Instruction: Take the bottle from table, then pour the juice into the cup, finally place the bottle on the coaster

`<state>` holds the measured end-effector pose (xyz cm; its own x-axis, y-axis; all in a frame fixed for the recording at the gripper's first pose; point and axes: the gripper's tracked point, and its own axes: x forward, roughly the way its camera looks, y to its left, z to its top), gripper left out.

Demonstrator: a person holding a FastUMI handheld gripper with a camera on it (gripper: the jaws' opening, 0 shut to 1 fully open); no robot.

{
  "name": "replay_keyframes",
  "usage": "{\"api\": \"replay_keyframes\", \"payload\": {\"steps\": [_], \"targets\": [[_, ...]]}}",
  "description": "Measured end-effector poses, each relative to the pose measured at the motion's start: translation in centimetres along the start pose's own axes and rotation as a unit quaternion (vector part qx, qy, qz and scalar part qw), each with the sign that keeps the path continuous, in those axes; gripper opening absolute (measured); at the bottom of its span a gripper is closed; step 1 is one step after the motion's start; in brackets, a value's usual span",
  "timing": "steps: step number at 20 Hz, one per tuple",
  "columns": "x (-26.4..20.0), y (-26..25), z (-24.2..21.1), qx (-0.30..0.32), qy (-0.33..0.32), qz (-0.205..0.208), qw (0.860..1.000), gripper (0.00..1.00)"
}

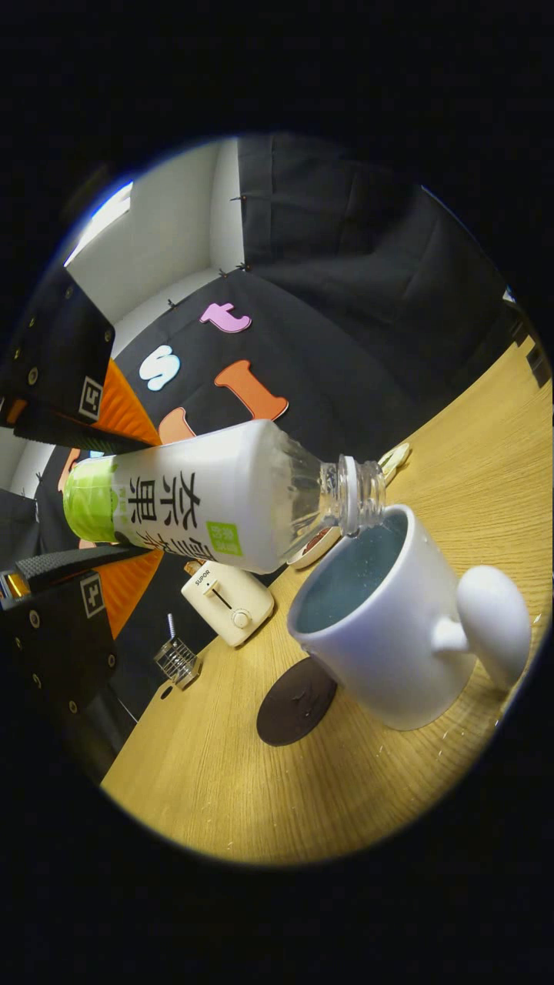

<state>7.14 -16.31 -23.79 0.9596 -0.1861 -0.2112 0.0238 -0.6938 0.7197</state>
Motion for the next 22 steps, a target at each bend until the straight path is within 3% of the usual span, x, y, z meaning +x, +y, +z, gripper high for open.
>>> {"api": "replay_keyframes", "payload": {"steps": [5,7,9,12,15,18,22], "targets": [[-0.2,0.3,-0.2,-0.010,0.004,0.002,1.000,0.57],[0.2,-1.8,0.5,-0.090,-0.002,-0.038,0.995,0.57],[-0.4,-3.9,1.1,-0.172,0.001,-0.085,0.981,0.57],[-0.6,-5.6,1.7,-0.271,0.016,-0.104,0.957,0.57],[-1.2,-7.5,1.2,-0.416,0.042,-0.137,0.898,0.57],[-0.6,-7.6,0.5,-0.542,0.066,-0.141,0.826,0.57],[0.9,-7.8,0.2,-0.700,0.079,-0.135,0.697,0.58]]}}
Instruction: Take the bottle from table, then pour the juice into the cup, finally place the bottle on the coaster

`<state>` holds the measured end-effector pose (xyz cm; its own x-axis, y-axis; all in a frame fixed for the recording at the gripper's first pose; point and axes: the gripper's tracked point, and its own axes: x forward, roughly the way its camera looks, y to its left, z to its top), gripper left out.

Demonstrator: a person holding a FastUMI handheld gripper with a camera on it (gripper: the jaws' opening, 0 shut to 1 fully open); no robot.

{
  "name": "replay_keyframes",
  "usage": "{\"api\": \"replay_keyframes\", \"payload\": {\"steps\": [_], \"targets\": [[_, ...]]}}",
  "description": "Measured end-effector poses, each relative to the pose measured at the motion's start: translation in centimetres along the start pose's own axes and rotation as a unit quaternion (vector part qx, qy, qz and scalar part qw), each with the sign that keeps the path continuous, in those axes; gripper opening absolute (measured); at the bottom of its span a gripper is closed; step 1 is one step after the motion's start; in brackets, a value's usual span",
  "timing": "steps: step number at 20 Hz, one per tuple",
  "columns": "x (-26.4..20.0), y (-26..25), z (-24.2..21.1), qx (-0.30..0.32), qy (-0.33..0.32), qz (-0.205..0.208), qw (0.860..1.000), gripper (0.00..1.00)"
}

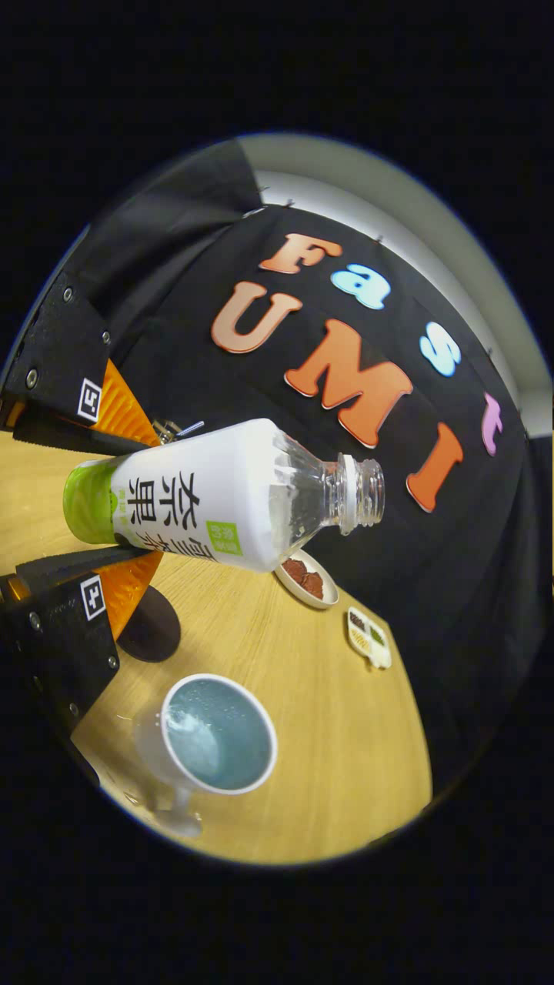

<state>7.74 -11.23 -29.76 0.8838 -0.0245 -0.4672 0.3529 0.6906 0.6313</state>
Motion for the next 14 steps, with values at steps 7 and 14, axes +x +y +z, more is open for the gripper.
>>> {"api": "replay_keyframes", "payload": {"steps": [7,14], "targets": [[1.0,0.1,3.0,-0.244,-0.063,-0.028,0.967,0.57],[3.2,0.8,2.8,-0.401,-0.075,-0.074,0.910,0.58]]}}
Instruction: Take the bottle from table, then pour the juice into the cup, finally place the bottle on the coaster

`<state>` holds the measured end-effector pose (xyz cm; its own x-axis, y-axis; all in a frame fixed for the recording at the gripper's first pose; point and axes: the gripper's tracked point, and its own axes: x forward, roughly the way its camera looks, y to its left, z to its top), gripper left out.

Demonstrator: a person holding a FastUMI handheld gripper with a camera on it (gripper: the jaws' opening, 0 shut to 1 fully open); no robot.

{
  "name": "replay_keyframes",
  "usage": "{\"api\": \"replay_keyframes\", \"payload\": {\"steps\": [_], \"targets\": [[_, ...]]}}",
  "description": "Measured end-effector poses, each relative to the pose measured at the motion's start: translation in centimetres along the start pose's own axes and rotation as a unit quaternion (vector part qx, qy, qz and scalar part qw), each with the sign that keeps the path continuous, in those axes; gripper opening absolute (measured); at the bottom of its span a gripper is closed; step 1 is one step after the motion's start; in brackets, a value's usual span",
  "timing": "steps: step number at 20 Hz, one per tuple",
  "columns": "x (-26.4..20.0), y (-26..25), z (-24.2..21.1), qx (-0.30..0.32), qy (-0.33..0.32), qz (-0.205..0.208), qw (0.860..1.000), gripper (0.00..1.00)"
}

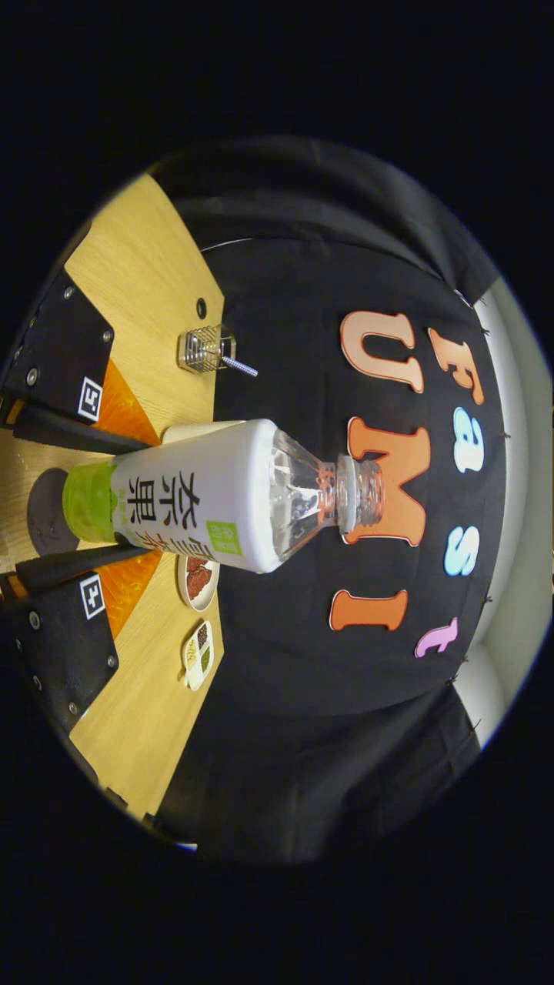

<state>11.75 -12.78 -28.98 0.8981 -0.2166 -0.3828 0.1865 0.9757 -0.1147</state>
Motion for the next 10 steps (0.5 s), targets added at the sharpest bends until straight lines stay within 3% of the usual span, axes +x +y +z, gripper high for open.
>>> {"api": "replay_keyframes", "payload": {"steps": [3,10], "targets": [[0.9,-0.2,-2.1,-0.027,0.026,-0.015,0.999,0.58],[1.2,-0.6,-4.4,-0.012,0.046,-0.023,0.999,0.58]]}}
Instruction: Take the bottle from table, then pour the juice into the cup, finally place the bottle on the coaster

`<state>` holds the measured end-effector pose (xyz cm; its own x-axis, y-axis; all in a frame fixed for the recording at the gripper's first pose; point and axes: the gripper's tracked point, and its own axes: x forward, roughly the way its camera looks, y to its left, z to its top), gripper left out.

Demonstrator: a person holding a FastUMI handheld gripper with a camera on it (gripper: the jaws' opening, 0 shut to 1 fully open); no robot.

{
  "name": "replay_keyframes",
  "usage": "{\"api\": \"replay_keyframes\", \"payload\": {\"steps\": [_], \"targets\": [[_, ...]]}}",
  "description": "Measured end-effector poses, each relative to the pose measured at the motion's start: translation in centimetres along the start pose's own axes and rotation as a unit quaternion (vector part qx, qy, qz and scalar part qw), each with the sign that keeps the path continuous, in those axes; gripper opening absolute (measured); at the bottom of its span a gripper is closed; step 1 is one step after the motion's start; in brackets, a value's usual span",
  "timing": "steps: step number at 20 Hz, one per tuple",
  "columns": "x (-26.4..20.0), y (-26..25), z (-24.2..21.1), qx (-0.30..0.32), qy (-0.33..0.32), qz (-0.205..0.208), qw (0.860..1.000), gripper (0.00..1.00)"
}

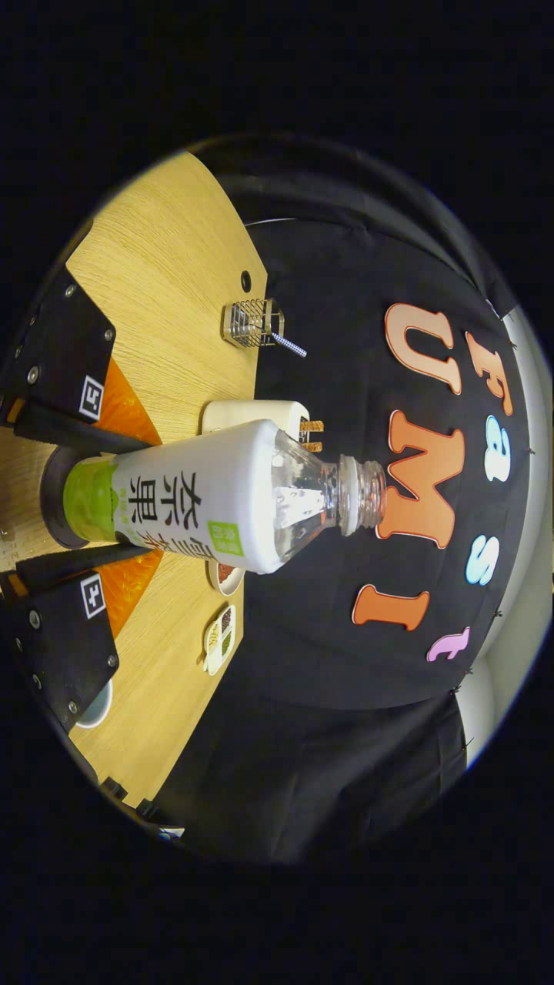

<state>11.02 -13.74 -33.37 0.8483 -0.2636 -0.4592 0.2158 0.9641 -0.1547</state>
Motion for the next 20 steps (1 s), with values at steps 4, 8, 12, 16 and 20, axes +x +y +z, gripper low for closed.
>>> {"api": "replay_keyframes", "payload": {"steps": [4,8,12,16,20], "targets": [[0.0,-0.9,-1.8,0.025,0.019,-0.010,0.999,0.58],[0.2,-0.9,-2.4,0.045,0.029,-0.007,0.999,0.59],[0.0,-0.9,-2.7,0.060,0.026,0.000,0.998,0.66],[-1.3,-1.4,-1.0,0.064,-0.002,-0.005,0.998,0.90],[-4.4,-1.8,1.6,0.082,-0.037,-0.010,0.996,0.97]]}}
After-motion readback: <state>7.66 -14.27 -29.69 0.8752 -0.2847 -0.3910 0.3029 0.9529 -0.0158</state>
